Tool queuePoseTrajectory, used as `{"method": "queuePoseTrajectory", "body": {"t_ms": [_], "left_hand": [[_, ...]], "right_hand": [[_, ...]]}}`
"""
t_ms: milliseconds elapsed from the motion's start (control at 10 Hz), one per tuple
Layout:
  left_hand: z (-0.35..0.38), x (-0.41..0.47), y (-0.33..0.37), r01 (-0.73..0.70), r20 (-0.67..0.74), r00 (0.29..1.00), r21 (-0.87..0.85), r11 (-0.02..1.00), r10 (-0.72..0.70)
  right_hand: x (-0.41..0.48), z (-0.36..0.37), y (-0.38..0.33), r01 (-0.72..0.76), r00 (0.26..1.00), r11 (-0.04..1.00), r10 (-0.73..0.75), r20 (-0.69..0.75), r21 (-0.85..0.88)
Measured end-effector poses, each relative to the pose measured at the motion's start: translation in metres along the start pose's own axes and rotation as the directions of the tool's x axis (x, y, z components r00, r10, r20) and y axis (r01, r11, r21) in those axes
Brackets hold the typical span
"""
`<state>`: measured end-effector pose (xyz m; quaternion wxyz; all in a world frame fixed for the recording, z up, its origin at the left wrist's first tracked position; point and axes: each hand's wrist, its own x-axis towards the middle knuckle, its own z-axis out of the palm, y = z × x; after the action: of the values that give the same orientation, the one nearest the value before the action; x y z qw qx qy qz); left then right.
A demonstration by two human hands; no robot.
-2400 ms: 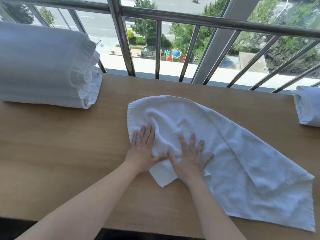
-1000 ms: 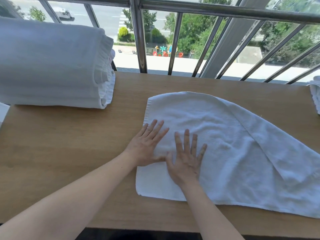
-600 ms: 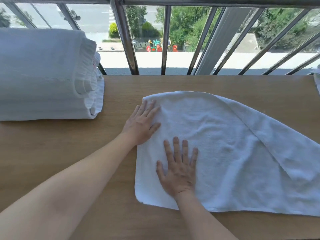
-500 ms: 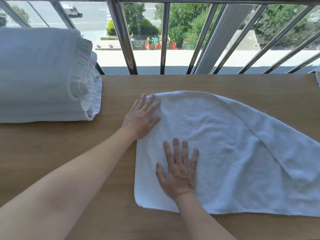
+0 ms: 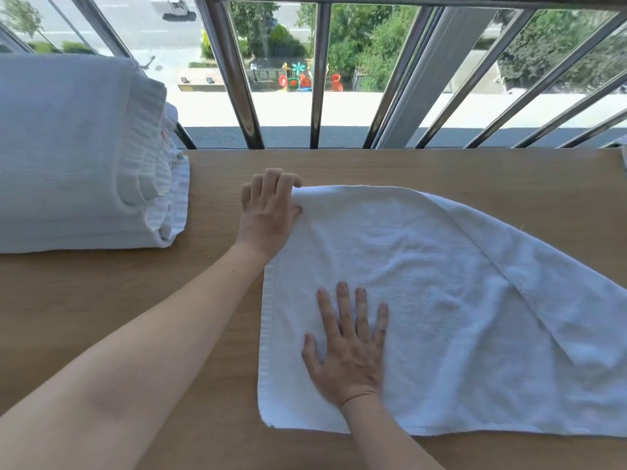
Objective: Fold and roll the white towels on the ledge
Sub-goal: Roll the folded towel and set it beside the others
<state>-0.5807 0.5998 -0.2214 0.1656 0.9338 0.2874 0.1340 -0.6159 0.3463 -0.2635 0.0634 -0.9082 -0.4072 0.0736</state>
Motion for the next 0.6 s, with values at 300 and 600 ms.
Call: {"method": "queuePoseTrajectory", "body": {"t_ms": [300,600], "left_hand": [[0.027,-0.062,0.02,-0.058,0.301,0.952,0.007,0.998,0.053],[0.025,-0.076,0.036,-0.016,0.311,0.95,0.044,0.999,0.001]], "right_hand": [[0.002,-0.004,-0.002,-0.001,1.0,1.0,0.001,-0.003,-0.008],[0.0,-0.008,-0.004,-0.011,1.0,0.999,0.01,0.018,0.051]]}}
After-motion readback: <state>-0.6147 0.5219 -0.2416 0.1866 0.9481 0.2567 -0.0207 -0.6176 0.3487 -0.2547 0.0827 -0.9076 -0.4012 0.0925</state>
